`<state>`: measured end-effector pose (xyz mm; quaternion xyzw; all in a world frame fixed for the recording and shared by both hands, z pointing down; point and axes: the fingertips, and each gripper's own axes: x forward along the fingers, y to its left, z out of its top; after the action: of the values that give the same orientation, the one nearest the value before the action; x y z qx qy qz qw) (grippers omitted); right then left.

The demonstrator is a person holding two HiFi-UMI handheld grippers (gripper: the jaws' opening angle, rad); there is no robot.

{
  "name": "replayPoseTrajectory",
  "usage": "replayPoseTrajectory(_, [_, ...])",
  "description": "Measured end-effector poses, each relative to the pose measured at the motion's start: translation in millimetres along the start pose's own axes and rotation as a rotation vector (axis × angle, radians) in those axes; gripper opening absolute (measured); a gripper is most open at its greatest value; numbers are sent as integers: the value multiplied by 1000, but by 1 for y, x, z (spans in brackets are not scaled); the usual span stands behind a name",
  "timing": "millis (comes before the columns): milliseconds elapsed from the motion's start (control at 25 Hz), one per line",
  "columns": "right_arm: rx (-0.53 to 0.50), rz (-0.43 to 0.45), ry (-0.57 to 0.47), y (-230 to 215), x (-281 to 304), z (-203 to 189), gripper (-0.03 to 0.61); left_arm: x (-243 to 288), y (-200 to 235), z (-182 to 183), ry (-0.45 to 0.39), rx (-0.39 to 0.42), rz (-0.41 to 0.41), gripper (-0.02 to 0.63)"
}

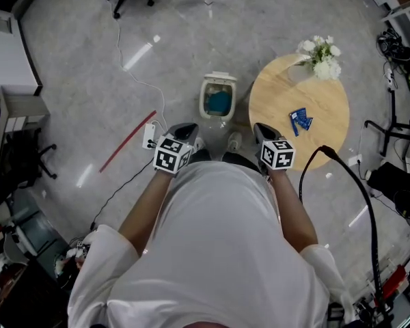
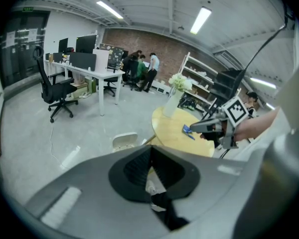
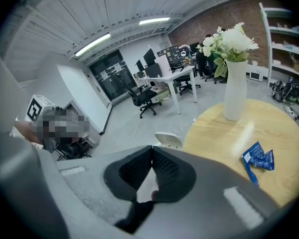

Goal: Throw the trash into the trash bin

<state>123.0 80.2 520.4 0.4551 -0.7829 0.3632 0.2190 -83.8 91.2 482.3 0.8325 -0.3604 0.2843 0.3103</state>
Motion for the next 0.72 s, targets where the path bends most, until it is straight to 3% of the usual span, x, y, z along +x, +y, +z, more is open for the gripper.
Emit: replayPoseTrajectory(720, [47,-77,-17,-62,-21,-10,35,21,-20,1,17,-11,0,3])
